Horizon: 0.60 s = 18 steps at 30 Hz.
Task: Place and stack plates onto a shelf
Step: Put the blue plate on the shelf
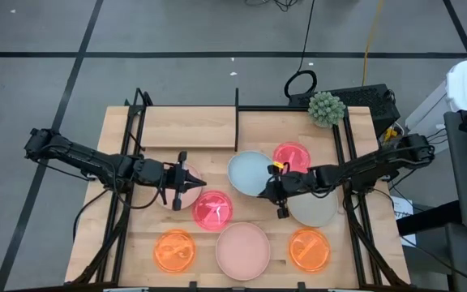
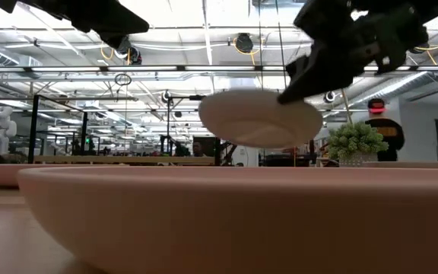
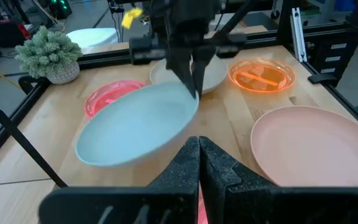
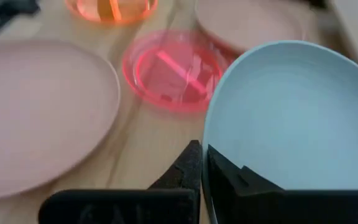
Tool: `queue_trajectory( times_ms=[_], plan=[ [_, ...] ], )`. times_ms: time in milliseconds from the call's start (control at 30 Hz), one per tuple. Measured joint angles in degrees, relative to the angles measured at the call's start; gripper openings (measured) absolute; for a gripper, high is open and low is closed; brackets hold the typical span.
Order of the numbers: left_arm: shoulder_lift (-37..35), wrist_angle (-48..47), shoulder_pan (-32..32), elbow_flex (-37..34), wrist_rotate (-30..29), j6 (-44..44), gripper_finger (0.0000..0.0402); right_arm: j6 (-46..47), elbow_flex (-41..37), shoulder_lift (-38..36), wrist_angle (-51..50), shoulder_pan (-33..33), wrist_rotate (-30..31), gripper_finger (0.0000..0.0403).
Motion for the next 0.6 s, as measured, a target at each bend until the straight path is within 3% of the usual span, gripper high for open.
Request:
queue_trajectory(
  times_ms=[133,300,600],
  plan=[
    [0.0,0.0,0.0,0.0,0.0,0.0,0.0001,0.5,0.0,-2.9,0.0,1.1,0.7,0.0001],
    [0.0,0.0,0.0,0.0,-0.2,0.6,0.0001,4.4,0.0,-5.5,-0.4,2.0,9.3,0.0000],
    [0.0,0.1,0.0,0.0,-1.9,0.6,0.0001,7.1,1.2,-7.4,-1.3,2.0,9.3,0.0000]
  ],
)
